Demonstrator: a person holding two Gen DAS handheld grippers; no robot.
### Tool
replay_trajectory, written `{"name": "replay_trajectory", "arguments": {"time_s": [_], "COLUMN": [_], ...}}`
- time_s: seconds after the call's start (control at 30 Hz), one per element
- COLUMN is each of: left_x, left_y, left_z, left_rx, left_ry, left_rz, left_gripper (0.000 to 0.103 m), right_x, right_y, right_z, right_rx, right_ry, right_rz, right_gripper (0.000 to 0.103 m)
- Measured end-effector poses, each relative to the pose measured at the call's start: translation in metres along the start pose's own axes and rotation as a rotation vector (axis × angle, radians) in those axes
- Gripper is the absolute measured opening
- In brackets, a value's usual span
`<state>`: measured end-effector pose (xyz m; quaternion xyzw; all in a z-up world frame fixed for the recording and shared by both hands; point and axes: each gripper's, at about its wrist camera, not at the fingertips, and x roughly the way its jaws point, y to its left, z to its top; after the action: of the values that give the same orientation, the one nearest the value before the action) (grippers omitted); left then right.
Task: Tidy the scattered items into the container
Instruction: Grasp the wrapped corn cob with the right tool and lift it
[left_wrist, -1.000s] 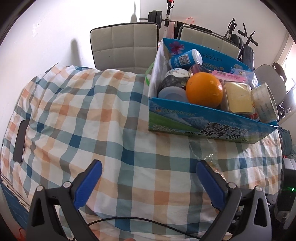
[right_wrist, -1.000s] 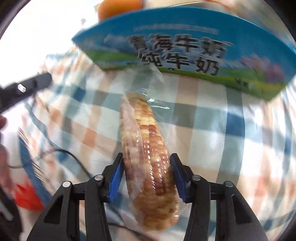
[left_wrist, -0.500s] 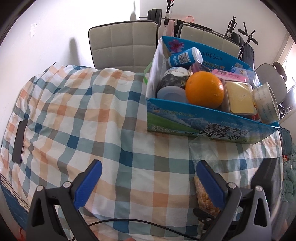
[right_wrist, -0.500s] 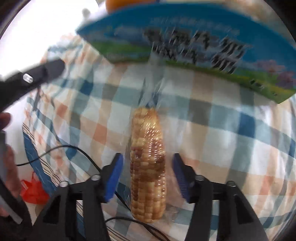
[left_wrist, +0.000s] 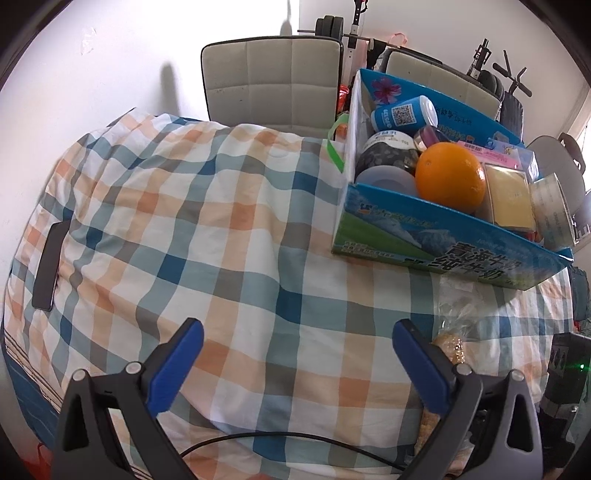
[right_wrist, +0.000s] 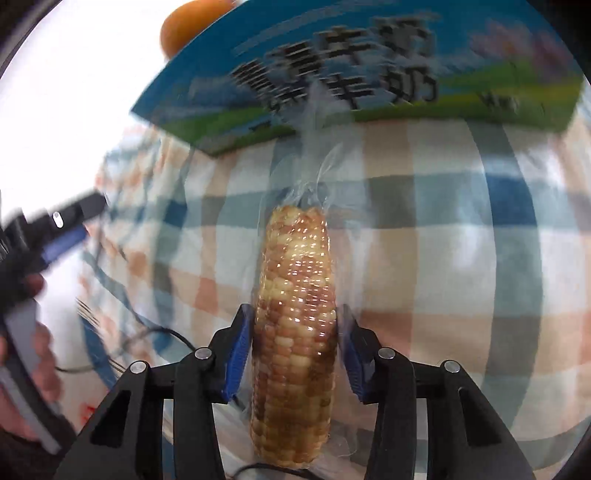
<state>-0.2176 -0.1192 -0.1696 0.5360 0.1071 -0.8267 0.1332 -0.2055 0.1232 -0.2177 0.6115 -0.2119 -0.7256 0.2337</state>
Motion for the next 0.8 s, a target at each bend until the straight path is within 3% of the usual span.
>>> {"name": "replay_trajectory", "arguments": {"time_s": [0.27, 0.53, 0.7, 0.8], "left_x": [-0.003, -0.003, 0.014, 0.039], "left_y": [-0.011, -0.016, -0.019, -0.021], "left_z": [0.004, 0.006, 0.000, -0.009], "left_rx": [0.017, 0.017, 0.026, 0.042], "left_ry": [-0.008, -0.011, 0.009, 0.050], "left_rz": [0.006, 0.008, 0.021, 0.017], "left_gripper": [0.103, 0.103, 0.103, 0.103], "right_x": [-0.003, -0.010, -0.012, -0.008], "right_y": [-0.028, -0.032, -0.026, -0.021], "right_z": [-0.010, -0.020, -0.012, 0.003], "right_rx": [0.131, 0.151, 0.141, 0.175], "right_ry": [-0.072, -0.139, -0.148, -0.095], "right_rz": [0.223, 0.357, 0.344, 0.265], "right_gripper": [0.046, 0.046, 0.046, 0.047]}}
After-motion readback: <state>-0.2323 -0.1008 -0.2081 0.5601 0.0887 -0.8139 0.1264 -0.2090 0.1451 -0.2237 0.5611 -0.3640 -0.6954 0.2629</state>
